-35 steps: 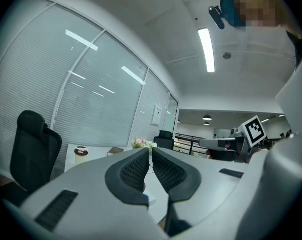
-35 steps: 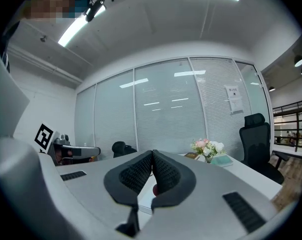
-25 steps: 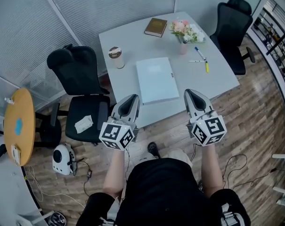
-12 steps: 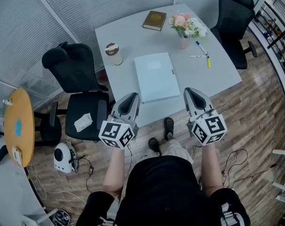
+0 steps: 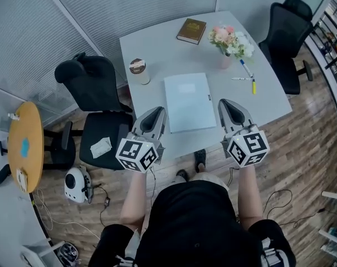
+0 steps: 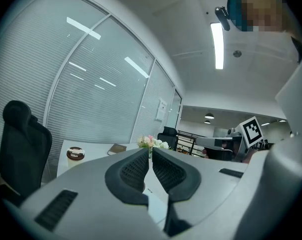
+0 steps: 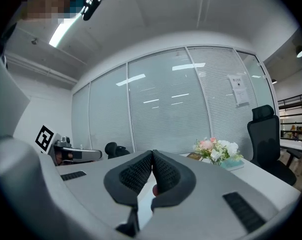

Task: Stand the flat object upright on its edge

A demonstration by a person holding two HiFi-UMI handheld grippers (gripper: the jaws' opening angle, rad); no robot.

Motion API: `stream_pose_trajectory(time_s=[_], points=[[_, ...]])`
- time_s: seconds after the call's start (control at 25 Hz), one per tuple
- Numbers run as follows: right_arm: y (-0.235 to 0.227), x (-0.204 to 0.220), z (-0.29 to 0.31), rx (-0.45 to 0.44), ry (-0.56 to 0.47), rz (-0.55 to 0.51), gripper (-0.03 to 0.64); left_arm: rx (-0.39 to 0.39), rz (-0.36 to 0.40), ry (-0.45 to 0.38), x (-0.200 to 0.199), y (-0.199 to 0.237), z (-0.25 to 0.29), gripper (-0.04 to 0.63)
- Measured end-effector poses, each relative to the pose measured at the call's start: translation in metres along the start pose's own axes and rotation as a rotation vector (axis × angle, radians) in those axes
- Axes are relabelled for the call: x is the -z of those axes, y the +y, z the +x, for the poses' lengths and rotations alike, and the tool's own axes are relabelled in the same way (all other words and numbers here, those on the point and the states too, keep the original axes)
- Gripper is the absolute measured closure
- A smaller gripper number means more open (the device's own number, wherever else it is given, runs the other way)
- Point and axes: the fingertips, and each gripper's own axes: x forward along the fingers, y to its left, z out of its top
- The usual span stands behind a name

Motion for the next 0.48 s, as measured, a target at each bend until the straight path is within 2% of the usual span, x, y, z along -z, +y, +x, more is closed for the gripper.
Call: stream_pose_trajectory(time_s=[0.24, 0.48], points=[[-0.022, -0.015, 0.037, -0.053, 0.009, -0.014, 0.600, -0.054, 0.006, -0.023, -0.022, 0.015, 0.031, 0.558], [-0.050, -0.010, 0.068, -0.100, 0.045, 0.000, 0.600, -0.119, -0.005, -0.005, -0.019, 0.025, 0.056, 0.558]])
